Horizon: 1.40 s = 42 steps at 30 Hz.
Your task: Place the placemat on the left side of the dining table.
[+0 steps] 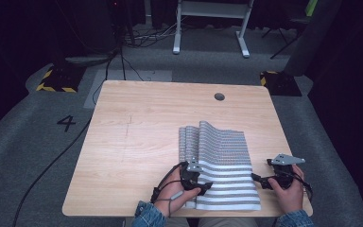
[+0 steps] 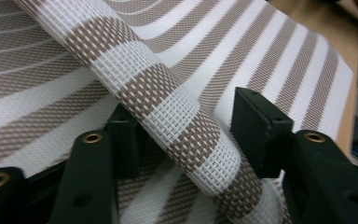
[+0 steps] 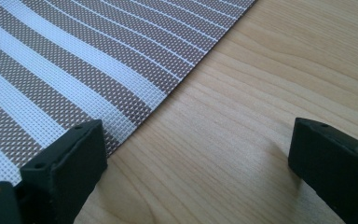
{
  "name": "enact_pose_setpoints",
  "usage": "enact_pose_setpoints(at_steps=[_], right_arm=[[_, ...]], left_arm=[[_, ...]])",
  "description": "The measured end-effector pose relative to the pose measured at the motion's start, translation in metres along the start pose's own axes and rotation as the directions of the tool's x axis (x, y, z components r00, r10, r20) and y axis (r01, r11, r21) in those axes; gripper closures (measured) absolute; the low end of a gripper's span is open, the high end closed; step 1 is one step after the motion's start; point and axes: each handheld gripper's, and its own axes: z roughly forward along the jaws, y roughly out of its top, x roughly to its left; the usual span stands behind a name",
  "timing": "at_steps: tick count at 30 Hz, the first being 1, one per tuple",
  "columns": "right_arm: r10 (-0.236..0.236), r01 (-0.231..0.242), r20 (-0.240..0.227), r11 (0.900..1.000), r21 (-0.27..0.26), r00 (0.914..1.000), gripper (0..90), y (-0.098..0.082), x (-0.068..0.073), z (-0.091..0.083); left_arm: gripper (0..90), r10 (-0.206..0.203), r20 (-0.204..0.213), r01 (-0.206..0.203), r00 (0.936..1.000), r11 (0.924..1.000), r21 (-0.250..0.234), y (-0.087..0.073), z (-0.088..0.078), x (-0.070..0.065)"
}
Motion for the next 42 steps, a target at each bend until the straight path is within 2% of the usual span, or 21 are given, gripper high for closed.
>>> enact_pose_setpoints(at_steps=[1,2,3,5,10,12,13,15,17,18,22,26,34,38,42], right_arm=[[0.000,0.000,0.000,1.000,0.000,1.0000,4.3,0.000,0.000,0.000],[0.000,0.000,0.000,1.000,0.000,1.0000,4.3,0.000,0.000,0.000],[0.000,0.000,0.000,1.000,0.000,1.0000,4.3,0.000,0.000,0.000],[0.000,0.000,0.000,1.000,0.001,1.0000,4.3,0.000,0.000,0.000],[0.000,0.000,0.000,1.000,0.000,1.0000,4.3,0.000,0.000,0.000],[-0.004,0.004,0.001,1.000,0.000,1.0000,4.3,0.000,0.000,0.000],[-0.001,0.001,0.001,1.000,0.001,1.0000,4.3,0.000,0.000,0.000],[-0.002,0.002,0.001,1.000,0.002,1.0000,4.3,0.000,0.000,0.000],[-0.001,0.001,0.001,1.000,0.001,1.0000,4.3,0.000,0.000,0.000],[-0.002,0.002,0.001,1.000,0.001,1.0000,4.3,0.000,0.000,0.000],[-0.001,0.001,0.001,1.000,0.001,1.0000,4.3,0.000,0.000,0.000],[-0.001,0.001,0.001,1.000,0.001,1.0000,4.3,0.000,0.000,0.000],[-0.001,0.001,0.001,1.000,0.002,1.0000,4.3,0.000,0.000,0.000],[-0.002,0.002,0.001,1.000,0.002,1.0000,4.3,0.000,0.000,0.000],[-0.002,0.002,0.001,1.000,0.002,1.0000,4.3,0.000,0.000,0.000]], left_arm=[[51.5,0.011,0.008,-0.011,0.9999,0.9999,0.004,0.000,0.001,-0.001],[53.1,0.037,-0.017,-0.037,0.9992,0.9993,0.012,0.001,0.001,-0.003],[58.5,0.037,-0.007,-0.037,0.9993,0.9992,0.014,0.001,0.002,-0.004],[66.9,0.057,-0.016,-0.057,0.9983,0.9984,0.009,0.002,0.001,-0.005],[87.1,0.100,-0.048,-0.101,0.9938,0.9944,-0.030,0.006,-0.008,-0.008],[88.3,0.136,-0.067,-0.140,0.9885,0.9887,-0.055,0.009,-0.015,-0.009],[88.4,0.136,-0.067,-0.140,0.9885,0.9887,-0.055,0.009,-0.015,-0.009],[88.4,0.186,-0.099,-0.193,0.9775,0.9787,-0.068,0.014,-0.026,-0.015],[88.4,0.190,-0.102,-0.197,0.9765,0.9776,-0.074,0.015,-0.030,-0.015],[88.5,0.202,-0.115,-0.212,0.9727,0.9734,-0.087,0.016,-0.041,-0.015],[88.5,0.239,-0.159,-0.259,0.9579,0.9577,-0.125,0.018,-0.067,-0.015],[88.5,0.241,-0.186,-0.273,0.9524,0.9477,-0.166,0.018,-0.095,-0.013],[88.5,0.218,-0.256,-0.273,0.9419,0.9402,-0.204,0.013,-0.141,0.000],[88.5,0.196,-0.267,-0.257,0.9435,0.9422,-0.215,0.008,-0.157,0.007],[88.5,0.154,-0.270,-0.218,0.9503,0.9492,-0.226,0.000,-0.172,0.014]])
